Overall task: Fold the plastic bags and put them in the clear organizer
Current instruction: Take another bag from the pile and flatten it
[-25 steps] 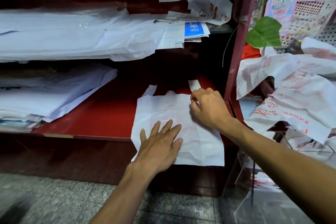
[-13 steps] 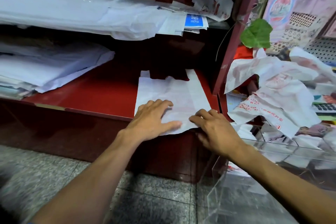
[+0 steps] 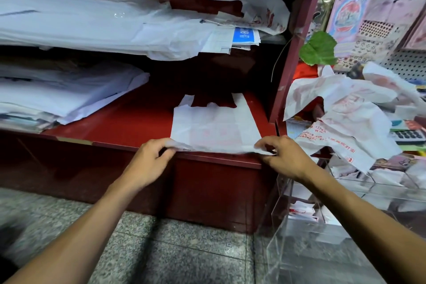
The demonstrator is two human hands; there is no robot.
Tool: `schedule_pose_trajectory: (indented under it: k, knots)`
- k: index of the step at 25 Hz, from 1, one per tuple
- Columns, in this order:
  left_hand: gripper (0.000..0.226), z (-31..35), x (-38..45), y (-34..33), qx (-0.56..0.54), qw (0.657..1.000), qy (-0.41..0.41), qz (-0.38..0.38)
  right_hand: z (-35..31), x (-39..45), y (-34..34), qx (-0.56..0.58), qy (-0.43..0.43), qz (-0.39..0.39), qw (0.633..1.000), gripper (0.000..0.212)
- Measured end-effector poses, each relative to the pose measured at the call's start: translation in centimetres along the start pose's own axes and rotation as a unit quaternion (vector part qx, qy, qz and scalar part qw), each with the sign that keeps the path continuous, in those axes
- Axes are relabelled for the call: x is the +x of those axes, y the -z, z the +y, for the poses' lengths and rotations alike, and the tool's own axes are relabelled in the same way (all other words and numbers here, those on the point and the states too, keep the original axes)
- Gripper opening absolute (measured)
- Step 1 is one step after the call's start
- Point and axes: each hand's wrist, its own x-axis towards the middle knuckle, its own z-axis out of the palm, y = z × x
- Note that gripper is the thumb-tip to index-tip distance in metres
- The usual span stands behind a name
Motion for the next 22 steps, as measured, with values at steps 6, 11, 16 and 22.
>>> schedule_pose_trajectory:
  k: [6, 11, 16, 22]
  knots:
    - [0.019, 0.6, 0.7, -0.3, -0.166, 0.977, 0.106, 0.079, -1.4, 0.5, -0.2, 0.104, -0.057, 0.018, 0.993, 0.028]
    - [0.035, 1.1, 1.5, -1.0, -0.097, 0.979, 0.147, 0.105, -1.2, 1.5, -0.7, 0.14, -0.131, 0.058, 0.98, 0.041]
    - [0.046, 0.7, 1.8, -0.9, -0.099, 0.973, 0.181, 0.107, -1.5, 1.8, -0.8, 0.174, -0.18, 0.055, 0.967, 0.037]
    - [0.025, 0.4, 1.8, -1.2, -0.024, 0.981, 0.162, 0.103, -1.5, 1.9, -0.9, 0.167, -0.192, 0.074, 0.964, 0.027]
